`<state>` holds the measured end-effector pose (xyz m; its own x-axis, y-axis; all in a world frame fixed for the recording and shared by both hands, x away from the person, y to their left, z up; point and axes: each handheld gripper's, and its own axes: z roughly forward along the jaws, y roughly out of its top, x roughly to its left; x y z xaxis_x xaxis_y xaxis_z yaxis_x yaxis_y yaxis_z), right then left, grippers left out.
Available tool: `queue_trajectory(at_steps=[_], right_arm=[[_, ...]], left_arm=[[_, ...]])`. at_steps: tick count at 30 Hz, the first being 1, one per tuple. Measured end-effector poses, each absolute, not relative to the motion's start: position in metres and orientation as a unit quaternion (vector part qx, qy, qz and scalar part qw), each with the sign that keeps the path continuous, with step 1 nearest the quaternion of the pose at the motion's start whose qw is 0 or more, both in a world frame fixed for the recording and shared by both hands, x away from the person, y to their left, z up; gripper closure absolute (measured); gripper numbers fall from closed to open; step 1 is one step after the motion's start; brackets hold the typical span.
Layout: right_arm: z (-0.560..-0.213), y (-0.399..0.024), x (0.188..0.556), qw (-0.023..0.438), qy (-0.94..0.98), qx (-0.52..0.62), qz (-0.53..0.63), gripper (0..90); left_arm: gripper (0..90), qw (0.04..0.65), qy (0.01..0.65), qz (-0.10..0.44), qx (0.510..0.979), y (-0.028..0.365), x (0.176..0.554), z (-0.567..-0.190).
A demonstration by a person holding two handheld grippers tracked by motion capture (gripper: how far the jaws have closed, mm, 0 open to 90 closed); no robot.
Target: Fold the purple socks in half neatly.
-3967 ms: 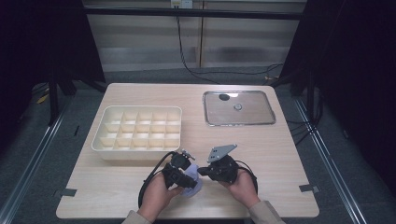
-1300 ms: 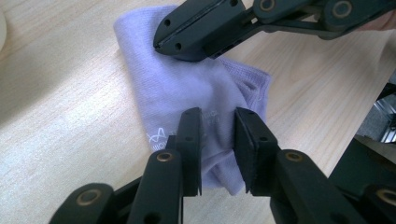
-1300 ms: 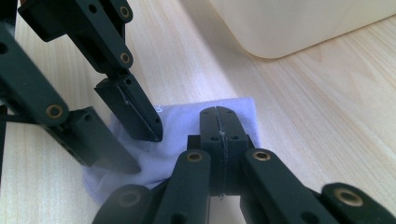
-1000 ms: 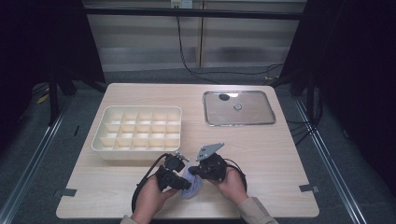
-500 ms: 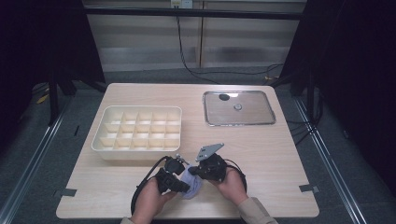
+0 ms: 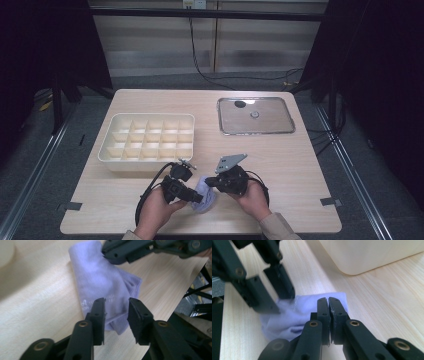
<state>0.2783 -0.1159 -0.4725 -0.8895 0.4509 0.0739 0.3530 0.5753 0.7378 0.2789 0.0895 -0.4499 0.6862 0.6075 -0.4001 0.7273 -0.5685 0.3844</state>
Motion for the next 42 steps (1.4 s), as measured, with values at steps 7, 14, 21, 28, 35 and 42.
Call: queue_trajectory(at_steps=[7, 14, 21, 28, 35, 42], right_arm=[[-0.471, -0.125, 0.271, 0.065, 0.891, 0.224, 0.390, 87.6], [-0.472, -0.135, 0.263, 0.062, 0.892, 0.221, 0.390, 88.0], [-0.482, -0.135, 0.255, 0.053, 0.899, 0.216, 0.377, 88.1], [-0.488, -0.134, 0.256, 0.048, 0.903, 0.214, 0.369, 88.1], [-0.494, -0.128, 0.257, 0.041, 0.908, 0.206, 0.363, 87.9], [-0.496, -0.123, 0.256, 0.039, 0.910, 0.199, 0.361, 87.9]], left_arm=[[56.6, 0.270, 0.395, -0.117, 0.870, 0.094, 0.288, -0.448], [54.7, 0.266, 0.403, -0.125, 0.867, 0.093, 0.297, -0.449], [53.9, 0.268, 0.411, -0.133, 0.861, 0.091, 0.298, -0.453], [50.1, 0.265, 0.412, -0.138, 0.861, 0.090, 0.298, -0.455], [48.0, 0.264, 0.411, -0.145, 0.860, 0.087, 0.298, -0.458], [47.6, 0.258, 0.413, -0.147, 0.861, 0.087, 0.298, -0.461]])
